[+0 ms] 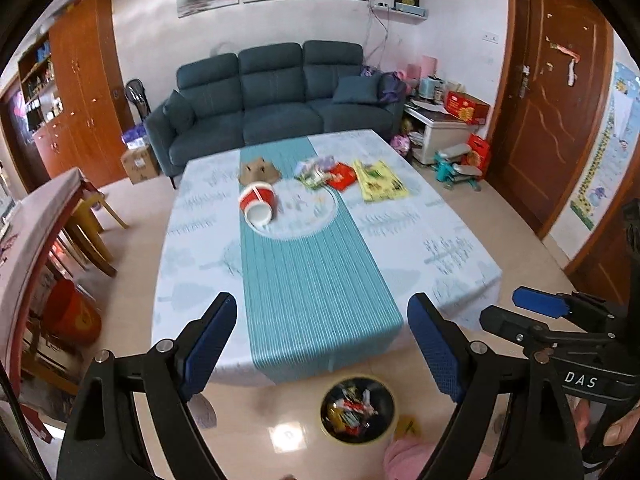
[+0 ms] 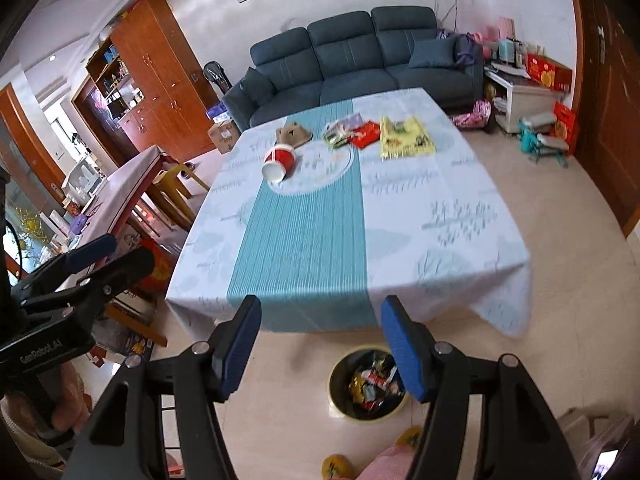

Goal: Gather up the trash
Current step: 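Move both tools back toward the remaining bags on the table, then grasp the yellow-green snack bag with right tool while left tool grasps the green-white packet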

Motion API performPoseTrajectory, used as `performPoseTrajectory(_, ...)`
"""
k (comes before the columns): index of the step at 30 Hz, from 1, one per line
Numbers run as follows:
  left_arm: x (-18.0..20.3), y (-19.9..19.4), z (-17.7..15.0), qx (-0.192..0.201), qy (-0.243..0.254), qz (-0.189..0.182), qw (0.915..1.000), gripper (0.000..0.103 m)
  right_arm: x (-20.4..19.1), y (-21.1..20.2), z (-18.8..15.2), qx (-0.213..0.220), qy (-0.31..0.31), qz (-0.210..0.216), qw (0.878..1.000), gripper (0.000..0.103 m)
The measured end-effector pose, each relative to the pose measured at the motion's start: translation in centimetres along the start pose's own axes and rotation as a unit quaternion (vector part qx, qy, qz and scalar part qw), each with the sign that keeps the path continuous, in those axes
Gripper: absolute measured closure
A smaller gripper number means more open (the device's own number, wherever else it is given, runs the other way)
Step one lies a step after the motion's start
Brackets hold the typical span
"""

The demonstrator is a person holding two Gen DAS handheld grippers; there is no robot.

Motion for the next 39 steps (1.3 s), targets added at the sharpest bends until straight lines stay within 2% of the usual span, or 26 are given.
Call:
performPoseTrajectory(4, -0.5, 2.6, 3.5, 0.003, -0.006, 0.007, 1.0, 0.017, 1.1, 1.3, 4.1, 0.003, -0.014, 0.0, 1.0, 0.04)
performPoseTrajectory(7, -0.8, 6.0, 6.9, -0.004, -0.021, 0.009, 0.9997, 0.017, 2.4, 2.6, 7.8, 0.006, -0.026, 0.001, 1.0, 0.04)
performPoseTrajectory(12, -0.8, 13.9, 13.8, -0.047, -0.056, -0.016, 0.9972, 0.017, 6.2, 6.7, 15.8, -0.005, -0.039, 0.015, 0.999, 0.038)
performPoseTrajectory(16, 0.0, 20.1, 18.3, -0.091, -0.082, -0.033, 0.9919, 0.017, 10.3, 11.7, 22.6, -0.046, -0.035, 0.017, 0.998, 0.035)
performPoseTrajectory(21, 0.7, 27.8, 22.7, -0.132, -0.113, -0.031, 0.9842, 0.017, 14.8, 18.1, 28.4, -0.1, -0.039, 0.017, 0.994, 0.035)
performPoseTrajectory(27, -0.1, 35.1, 25.2, -0.183, -0.147, -0.016, 0.9719, 0.017, 19.5, 26.5, 33.4, -0.168, -0.016, 0.025, 0.985, 0.035)
performPoseTrajectory(30, -0.9, 37.5, 25.5, -0.203, -0.168, -0.015, 0.9645, 0.017, 20.7, 29.8, 35.1, -0.187, -0.012, 0.019, 0.982, 0.035)
performPoseTrajectory(34, -2.1, 39.6, 25.5, -0.219, -0.198, -0.015, 0.9551, 0.017, 21.3, 32.3, 36.4, -0.203, -0.016, 0.014, 0.979, 0.035)
performPoseTrajectory(39, -2.7, 40.7, 25.7, -0.228, -0.218, -0.017, 0.9486, 0.017, 20.6, 33.8, 36.7, -0.208, -0.056, -0.001, 0.976, 0.035)
Point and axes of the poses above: each gripper's, at about its wrist camera, not at the fingertips, and y roughly the way its jaws point, x to its right, z to its top, the point moved 2 cm from there along y, roughly the way its jaws point, and after that the axes turned 10 degrees about -x, right-handed, at the moved point
